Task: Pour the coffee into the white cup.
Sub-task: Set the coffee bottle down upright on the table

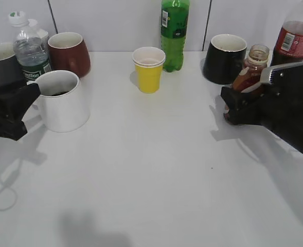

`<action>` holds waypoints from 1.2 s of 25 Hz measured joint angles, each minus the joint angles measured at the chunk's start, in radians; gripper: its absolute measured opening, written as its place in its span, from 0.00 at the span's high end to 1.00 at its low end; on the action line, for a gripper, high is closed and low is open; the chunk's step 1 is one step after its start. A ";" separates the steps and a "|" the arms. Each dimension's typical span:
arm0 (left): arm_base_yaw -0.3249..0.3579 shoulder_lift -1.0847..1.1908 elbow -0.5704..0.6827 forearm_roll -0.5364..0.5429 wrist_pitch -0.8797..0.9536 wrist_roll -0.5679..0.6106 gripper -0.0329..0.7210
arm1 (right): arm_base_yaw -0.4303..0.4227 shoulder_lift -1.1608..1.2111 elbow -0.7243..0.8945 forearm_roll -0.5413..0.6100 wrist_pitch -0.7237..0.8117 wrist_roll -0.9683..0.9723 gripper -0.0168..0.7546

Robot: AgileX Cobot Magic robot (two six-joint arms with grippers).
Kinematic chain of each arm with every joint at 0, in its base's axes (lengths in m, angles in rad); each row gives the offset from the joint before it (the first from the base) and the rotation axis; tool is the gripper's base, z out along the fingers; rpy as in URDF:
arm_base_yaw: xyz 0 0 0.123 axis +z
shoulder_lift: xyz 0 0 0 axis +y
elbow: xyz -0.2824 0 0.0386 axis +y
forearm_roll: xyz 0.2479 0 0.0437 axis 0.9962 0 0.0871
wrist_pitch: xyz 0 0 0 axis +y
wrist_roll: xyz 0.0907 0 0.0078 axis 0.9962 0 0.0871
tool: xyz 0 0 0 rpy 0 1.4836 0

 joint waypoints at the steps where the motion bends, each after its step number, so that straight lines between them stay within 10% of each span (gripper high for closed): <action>1: 0.000 0.000 0.000 0.000 0.000 -0.001 0.64 | 0.000 0.000 0.000 0.000 0.013 -0.001 0.29; 16: 0.000 0.000 -0.007 0.001 0.017 -0.004 0.63 | 0.000 -0.039 0.012 0.003 0.112 -0.002 0.14; 30: -0.167 -0.062 -0.095 -0.167 0.541 -0.057 0.41 | 0.000 -0.249 0.135 0.036 0.321 0.002 0.13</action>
